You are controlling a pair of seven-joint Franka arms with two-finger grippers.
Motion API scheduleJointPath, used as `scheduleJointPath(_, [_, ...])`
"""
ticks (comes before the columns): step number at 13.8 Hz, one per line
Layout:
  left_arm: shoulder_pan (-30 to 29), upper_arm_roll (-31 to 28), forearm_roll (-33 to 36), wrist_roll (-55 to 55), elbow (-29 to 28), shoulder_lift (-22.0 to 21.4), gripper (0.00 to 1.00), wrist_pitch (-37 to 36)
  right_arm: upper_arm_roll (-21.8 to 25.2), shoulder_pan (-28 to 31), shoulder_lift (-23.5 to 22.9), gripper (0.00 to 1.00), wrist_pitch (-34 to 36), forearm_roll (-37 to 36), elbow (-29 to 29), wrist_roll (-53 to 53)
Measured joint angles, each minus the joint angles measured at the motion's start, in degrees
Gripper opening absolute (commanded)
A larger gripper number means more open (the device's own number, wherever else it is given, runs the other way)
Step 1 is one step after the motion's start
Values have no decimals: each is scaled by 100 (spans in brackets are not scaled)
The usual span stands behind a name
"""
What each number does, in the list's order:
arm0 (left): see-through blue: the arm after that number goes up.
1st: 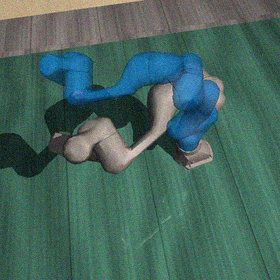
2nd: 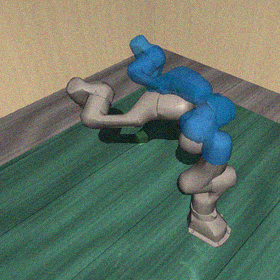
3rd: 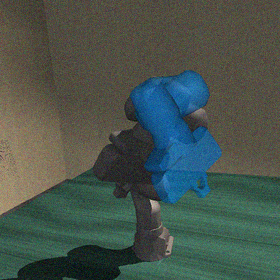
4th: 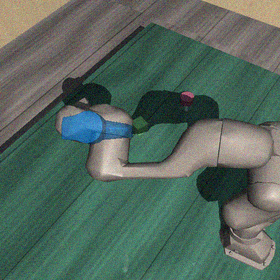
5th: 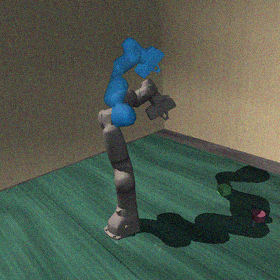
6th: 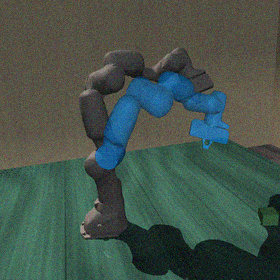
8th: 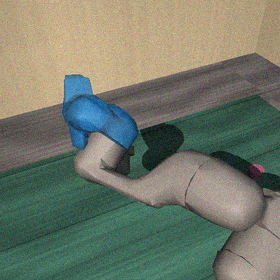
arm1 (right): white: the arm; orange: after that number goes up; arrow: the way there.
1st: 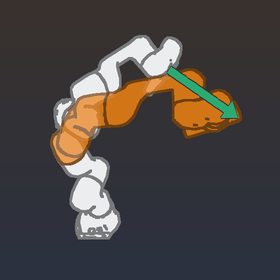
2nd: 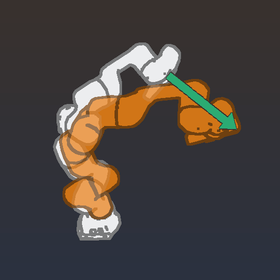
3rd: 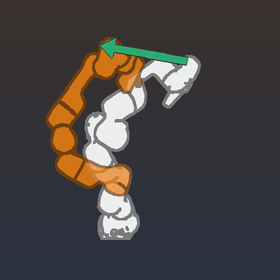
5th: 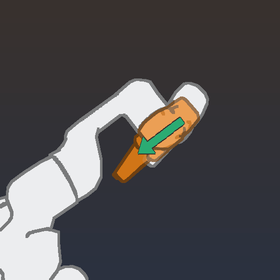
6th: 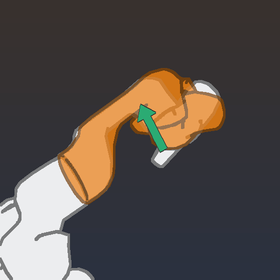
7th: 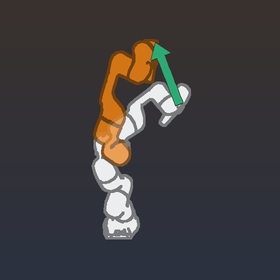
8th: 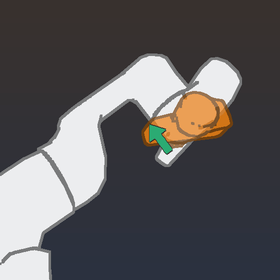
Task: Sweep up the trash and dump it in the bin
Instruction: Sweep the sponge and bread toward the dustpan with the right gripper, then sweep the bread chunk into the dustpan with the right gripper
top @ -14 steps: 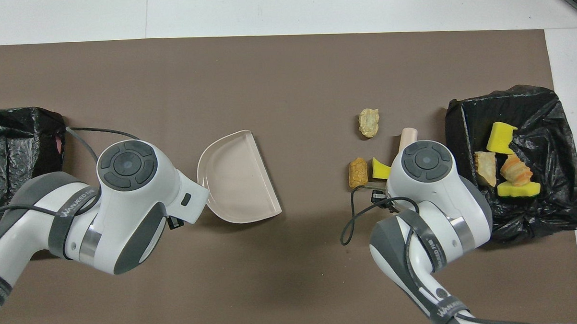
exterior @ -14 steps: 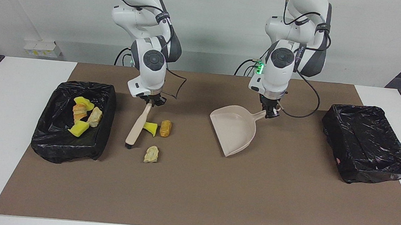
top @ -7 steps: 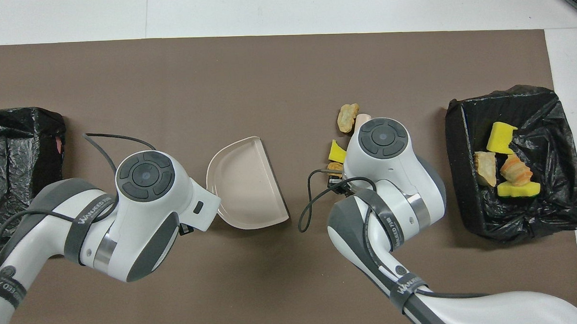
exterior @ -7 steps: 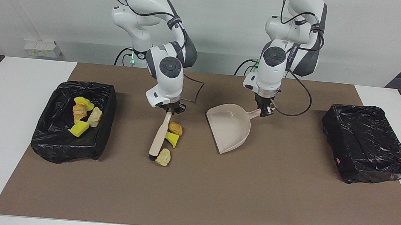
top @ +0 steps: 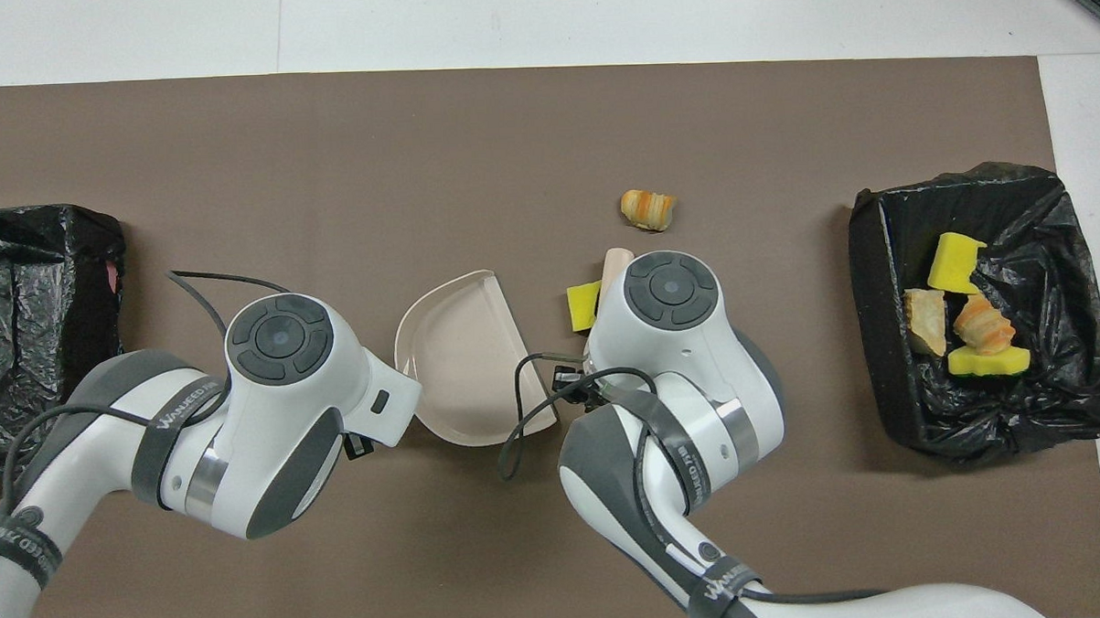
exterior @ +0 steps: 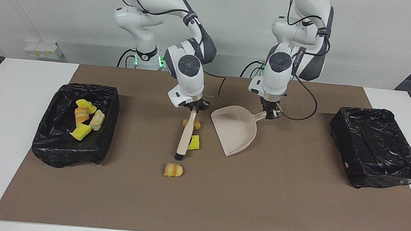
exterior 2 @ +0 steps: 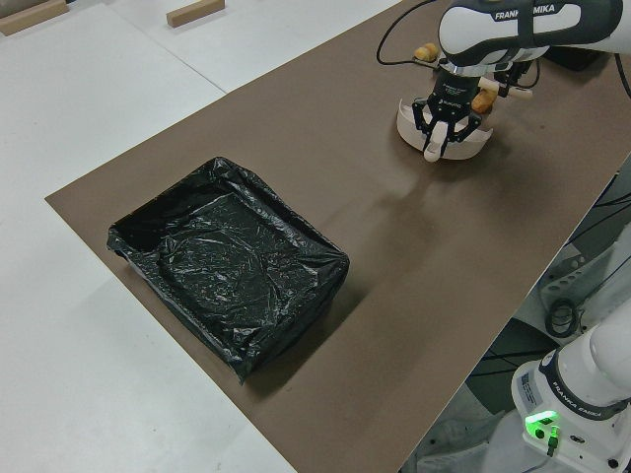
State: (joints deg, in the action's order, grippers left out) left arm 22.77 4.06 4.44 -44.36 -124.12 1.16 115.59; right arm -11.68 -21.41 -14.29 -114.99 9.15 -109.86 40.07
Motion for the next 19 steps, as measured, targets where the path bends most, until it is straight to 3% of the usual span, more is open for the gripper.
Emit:
scheduleJointPath(11, [5,3,-119,149,-14,3,0,1,-190,-753,67,0,-346,517,206,1])
scheduleJointPath(14, [14,6,-121,170,-14,3,0,1,-168,-666,441,0,-50,515,117,-128])
scheduleJointPath(19, [147,11,191,226,-12,-11,0,28,-133,-297,1273,0,454,497,-600,-301])
